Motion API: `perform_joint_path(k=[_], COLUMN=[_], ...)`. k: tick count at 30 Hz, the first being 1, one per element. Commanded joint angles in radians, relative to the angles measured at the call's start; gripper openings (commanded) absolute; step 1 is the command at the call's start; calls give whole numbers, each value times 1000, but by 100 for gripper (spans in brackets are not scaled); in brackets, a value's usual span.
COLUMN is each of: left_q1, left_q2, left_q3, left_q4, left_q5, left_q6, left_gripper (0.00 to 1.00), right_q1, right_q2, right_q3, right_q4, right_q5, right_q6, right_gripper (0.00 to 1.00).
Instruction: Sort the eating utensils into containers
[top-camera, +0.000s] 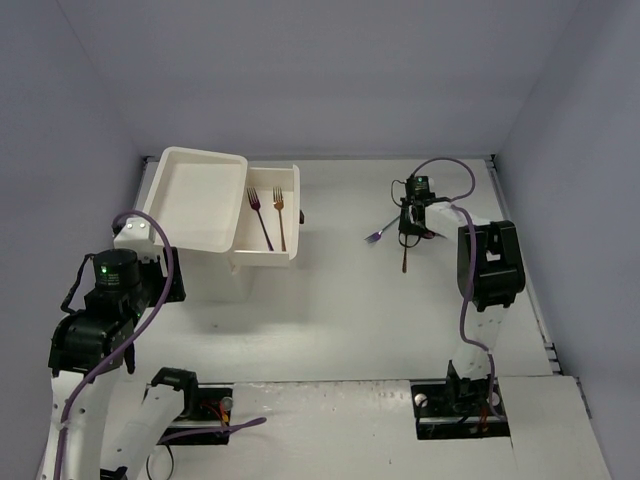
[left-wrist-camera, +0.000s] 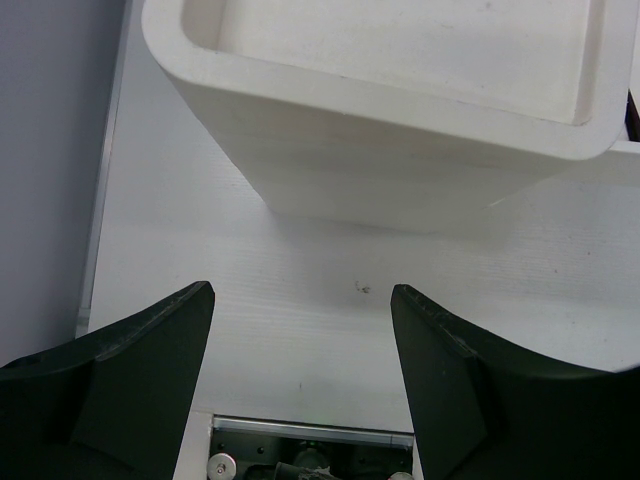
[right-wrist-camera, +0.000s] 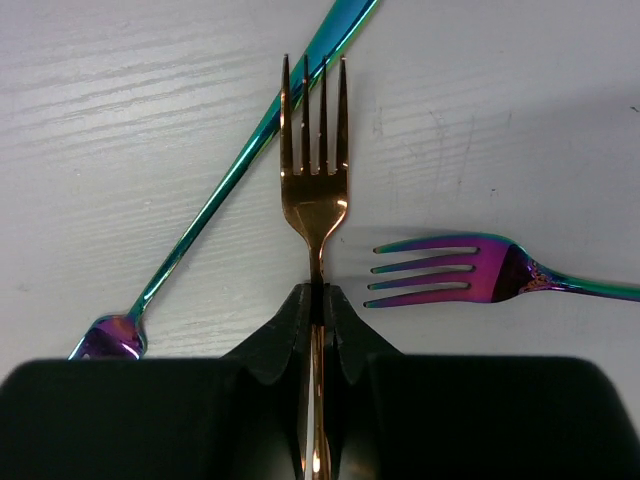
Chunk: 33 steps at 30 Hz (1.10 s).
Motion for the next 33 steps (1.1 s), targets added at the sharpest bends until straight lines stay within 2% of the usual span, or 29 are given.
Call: perform_joint_path(k=[1,9,12,16,20,24,29,33], left_q1=[-8,-9,-9,-10,-9,-11,-10,-11], left_q2=[22,20,20,19,23,29,32,37], left_q3=[38,39,40,38,40,40,40,39], left_q4=[27,26,25,26,25,25,25,22], left_q5=[-13,-18,-21,-28,-33,-34,-38,-40], left_q6=[-15,-15,-17,-18,-20,-20,-20,-22], left_gripper=[69,69,69,69,69,69,69,69], right_q1=[5,97,188,343,465,537,588,606], right_q2=[-40,-373,-508,-563,-532,-423,-221,-120], right_q3=[-64,-161,-126,-24,118,232,462,553], right_q4=[-61,-63,-62,-45,39,149,164,164], right_q5=[-13,-61,-107,-103,-91,-102,-110,-128], right_q6=[-1,61,133,211,305,365,392,399], right_gripper=[0,0,0,0,0,0,0,1])
